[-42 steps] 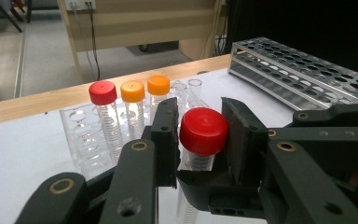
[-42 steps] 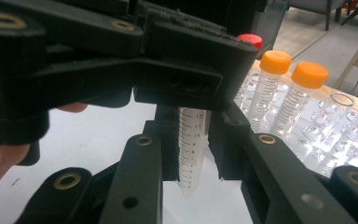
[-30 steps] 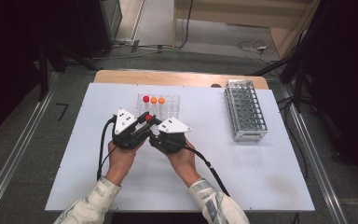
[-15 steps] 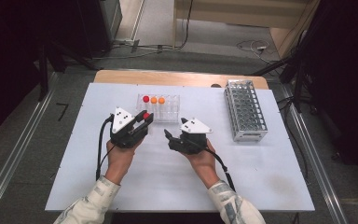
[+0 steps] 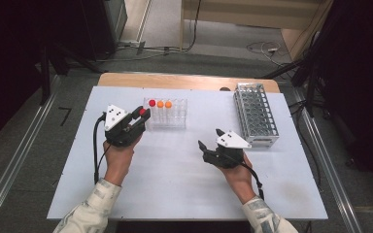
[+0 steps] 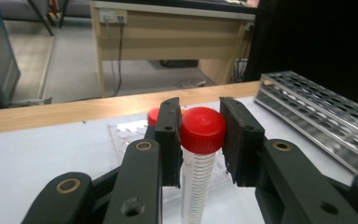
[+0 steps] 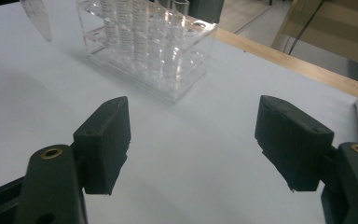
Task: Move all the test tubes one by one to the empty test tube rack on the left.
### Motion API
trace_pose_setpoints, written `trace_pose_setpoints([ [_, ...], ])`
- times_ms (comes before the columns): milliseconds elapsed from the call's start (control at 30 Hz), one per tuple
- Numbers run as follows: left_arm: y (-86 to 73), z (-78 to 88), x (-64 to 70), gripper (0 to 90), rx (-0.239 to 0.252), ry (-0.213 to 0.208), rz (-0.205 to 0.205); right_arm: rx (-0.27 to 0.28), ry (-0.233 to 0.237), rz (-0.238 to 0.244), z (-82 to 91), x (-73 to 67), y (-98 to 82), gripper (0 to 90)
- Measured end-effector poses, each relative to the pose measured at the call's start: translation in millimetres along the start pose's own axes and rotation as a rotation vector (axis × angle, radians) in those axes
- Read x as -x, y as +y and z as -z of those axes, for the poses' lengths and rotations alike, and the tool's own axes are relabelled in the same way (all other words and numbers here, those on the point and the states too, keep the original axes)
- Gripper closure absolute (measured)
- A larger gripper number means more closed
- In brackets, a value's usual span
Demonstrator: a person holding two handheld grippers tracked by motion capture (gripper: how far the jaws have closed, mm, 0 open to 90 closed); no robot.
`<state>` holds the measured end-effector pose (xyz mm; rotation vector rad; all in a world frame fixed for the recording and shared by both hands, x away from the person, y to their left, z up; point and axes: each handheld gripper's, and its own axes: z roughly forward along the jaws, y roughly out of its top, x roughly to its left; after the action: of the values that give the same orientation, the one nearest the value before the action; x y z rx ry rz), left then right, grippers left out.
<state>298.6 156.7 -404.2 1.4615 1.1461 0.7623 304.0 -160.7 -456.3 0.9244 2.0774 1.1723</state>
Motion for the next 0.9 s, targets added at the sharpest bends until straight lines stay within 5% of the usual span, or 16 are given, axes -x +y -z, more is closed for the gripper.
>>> trace_pose_setpoints([
  [267, 18.3, -14.5, -11.1, 70.0, 0.005, 0.056, 0.009, -0.008, -0.021, -0.017, 8.7, 15.3, -7.9, 25.0],
  [600, 32.3, -36.0, -15.3, 70.1, 0.014, 0.103, -0.004, 0.0, -0.016, -0.013, 10.3, 14.4, -7.2, 25.1],
  [900, 30.3, -51.6, -15.9, 70.1, -0.003, 0.14, -0.031, 0.001, -0.019, -0.019, 11.7, 16.4, -7.5, 25.1],
])
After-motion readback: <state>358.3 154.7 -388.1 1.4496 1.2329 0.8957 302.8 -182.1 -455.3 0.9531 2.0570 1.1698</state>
